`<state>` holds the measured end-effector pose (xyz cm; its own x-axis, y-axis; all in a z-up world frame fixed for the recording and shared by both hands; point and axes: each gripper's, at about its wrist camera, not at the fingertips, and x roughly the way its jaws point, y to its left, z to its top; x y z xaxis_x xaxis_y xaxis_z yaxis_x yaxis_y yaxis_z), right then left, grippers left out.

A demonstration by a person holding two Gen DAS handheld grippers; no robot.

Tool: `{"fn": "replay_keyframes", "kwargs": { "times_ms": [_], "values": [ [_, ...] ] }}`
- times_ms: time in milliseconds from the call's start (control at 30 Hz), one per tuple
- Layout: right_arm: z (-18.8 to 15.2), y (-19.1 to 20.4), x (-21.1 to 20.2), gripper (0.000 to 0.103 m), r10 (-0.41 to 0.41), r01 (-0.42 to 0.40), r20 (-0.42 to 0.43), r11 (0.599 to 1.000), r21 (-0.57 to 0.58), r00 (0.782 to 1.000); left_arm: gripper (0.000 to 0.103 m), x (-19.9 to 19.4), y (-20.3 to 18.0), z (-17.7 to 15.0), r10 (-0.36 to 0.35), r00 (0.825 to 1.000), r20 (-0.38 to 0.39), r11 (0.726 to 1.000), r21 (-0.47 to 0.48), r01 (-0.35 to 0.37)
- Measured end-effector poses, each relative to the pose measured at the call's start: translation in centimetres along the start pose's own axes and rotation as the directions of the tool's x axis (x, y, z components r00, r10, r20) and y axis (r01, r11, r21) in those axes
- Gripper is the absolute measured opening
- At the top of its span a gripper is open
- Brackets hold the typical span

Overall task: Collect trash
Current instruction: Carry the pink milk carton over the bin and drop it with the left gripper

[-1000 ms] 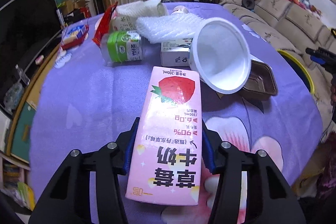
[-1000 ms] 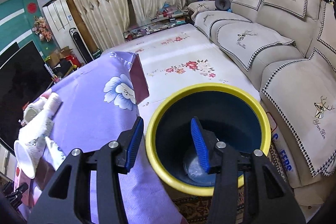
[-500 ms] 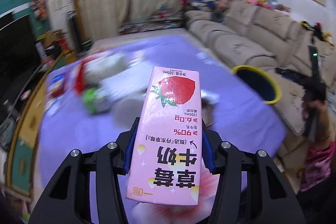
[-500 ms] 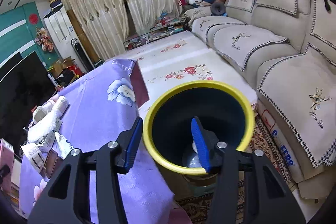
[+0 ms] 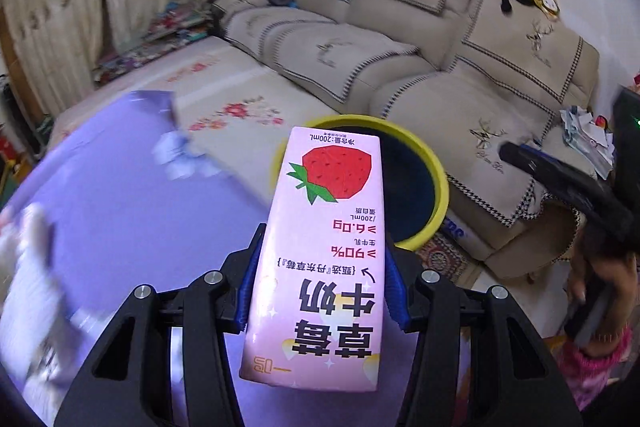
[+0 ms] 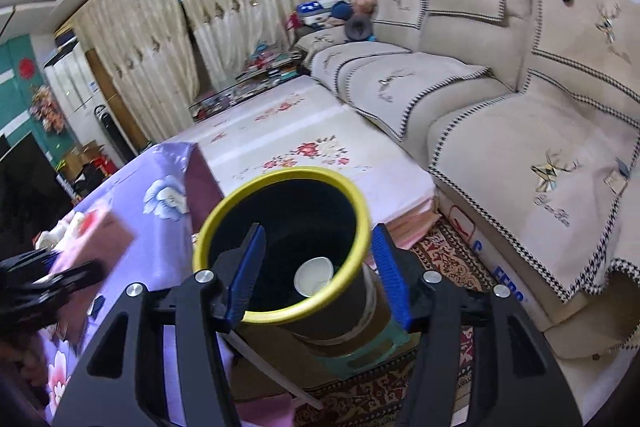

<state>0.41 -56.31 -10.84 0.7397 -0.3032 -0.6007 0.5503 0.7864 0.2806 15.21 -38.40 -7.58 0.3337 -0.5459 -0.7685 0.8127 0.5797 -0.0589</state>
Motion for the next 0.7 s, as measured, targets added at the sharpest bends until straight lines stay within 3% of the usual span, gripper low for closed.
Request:
{"fn": "replay_keyframes", "kwargs": {
  "times_ms": [133,367,400,433,467,500,600,700],
  "values": [
    [0.0,-1.8,0.2,0.054,-0.014,0.014,-0.005,0.999,0.029,1.000,0.051,6.1,-1.3,3.5,-0.026,0.998,-0.059,0.999,0.021,0.027],
    [-0.3,-3.9,1.8,0.055,-0.026,0.029,-0.041,0.997,0.066,0.999,0.053,14.5,-2.2,7.3,0.007,0.993,-0.121,1.000,0.021,-0.005],
    [-0.3,-4.0,1.9,0.055,-0.026,0.029,-0.045,0.997,0.068,0.999,0.055,15.2,-2.3,7.6,0.015,0.992,-0.123,1.000,0.018,-0.013],
    [-0.3,-4.1,2.0,0.055,-0.025,0.029,-0.049,0.997,0.069,0.998,0.064,16.2,-2.1,8.1,0.023,0.992,-0.121,1.000,0.014,-0.021],
    [-0.3,-4.1,2.2,0.055,-0.024,0.028,-0.052,0.997,0.069,0.998,0.074,16.5,-2.0,8.4,0.028,0.993,-0.115,1.000,0.010,-0.027],
    [-0.4,-4.1,2.3,0.056,-0.023,0.027,-0.055,0.997,0.069,0.998,0.077,16.5,-1.8,8.7,0.036,0.994,-0.102,0.999,0.004,-0.036],
    [-0.4,-3.8,2.4,0.056,-0.018,0.022,-0.058,0.998,0.064,0.998,0.078,14.6,-1.4,8.9,0.047,0.996,-0.072,0.999,-0.008,-0.047],
    [-0.6,-3.2,2.4,0.057,-0.012,0.015,-0.057,0.998,0.056,0.998,0.081,10.4,-0.7,8.4,0.045,0.999,-0.011,0.998,-0.032,-0.045]
  ]
}}
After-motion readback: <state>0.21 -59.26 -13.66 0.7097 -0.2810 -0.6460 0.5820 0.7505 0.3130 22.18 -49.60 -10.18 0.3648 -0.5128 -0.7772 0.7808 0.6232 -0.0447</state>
